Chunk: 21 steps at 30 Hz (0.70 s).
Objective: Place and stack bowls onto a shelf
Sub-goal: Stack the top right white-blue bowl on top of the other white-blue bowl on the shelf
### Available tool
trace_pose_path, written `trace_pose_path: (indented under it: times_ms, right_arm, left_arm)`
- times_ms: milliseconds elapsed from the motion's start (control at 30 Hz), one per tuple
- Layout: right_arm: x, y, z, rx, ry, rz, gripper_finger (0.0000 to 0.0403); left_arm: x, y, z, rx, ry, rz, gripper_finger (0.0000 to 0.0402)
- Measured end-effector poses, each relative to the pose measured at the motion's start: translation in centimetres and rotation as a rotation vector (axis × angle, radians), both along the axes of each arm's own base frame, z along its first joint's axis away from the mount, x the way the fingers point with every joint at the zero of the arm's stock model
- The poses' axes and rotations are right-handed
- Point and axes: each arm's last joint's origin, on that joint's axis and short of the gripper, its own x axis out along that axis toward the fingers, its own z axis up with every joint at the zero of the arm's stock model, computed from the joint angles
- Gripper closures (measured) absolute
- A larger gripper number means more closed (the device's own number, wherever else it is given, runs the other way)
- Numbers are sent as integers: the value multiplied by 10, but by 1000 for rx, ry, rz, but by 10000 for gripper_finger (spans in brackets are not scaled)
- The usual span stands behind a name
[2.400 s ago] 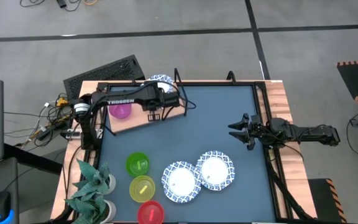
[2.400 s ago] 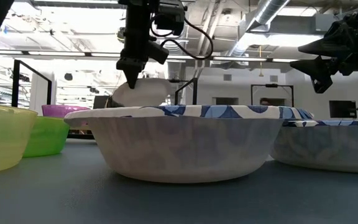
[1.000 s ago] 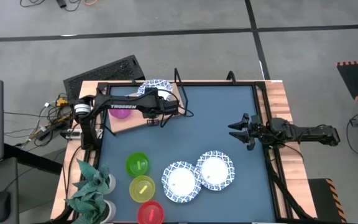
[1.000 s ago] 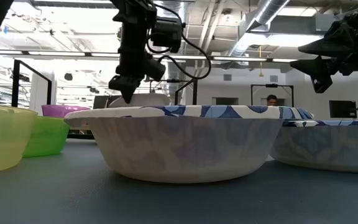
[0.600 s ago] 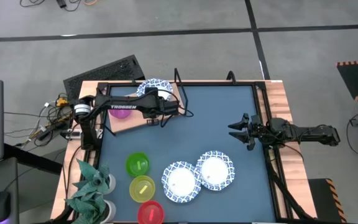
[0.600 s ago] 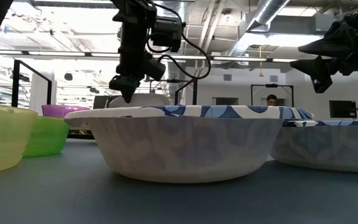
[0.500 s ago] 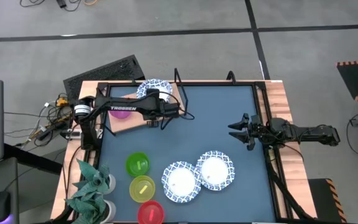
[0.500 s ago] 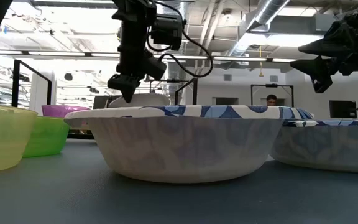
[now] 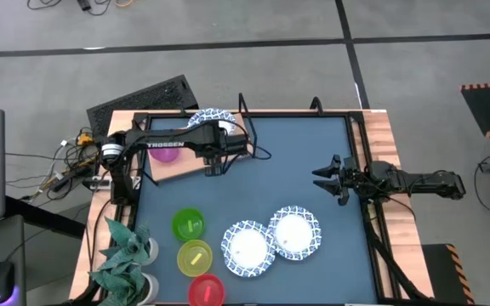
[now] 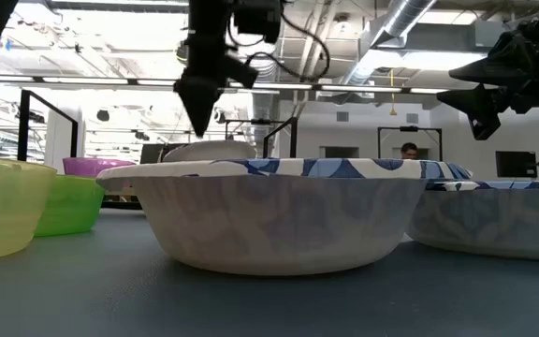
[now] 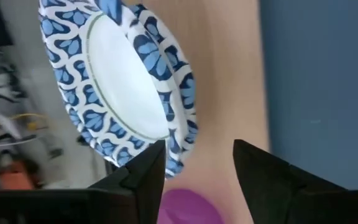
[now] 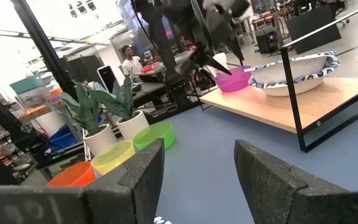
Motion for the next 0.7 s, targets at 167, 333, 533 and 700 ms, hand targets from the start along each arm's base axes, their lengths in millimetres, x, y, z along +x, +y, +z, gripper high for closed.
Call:
trace_pose_path:
  times_ms: [167,333,533,700]
  right_arm:
    - [0,0,0,0,0,0,183]
    - [0,0,0,0,0,1,183]
    - [0,0,0,0,1,2,183]
    - [0,0,0,0,0,2,183]
  left_arm:
    - [6,0,25,-96,-141,51,223]
    - [14,12,32,-392,-325,41,237]
    - [12,44,35,-404,-428,98,286]
    - [1,75,33,-502,-483,161,333]
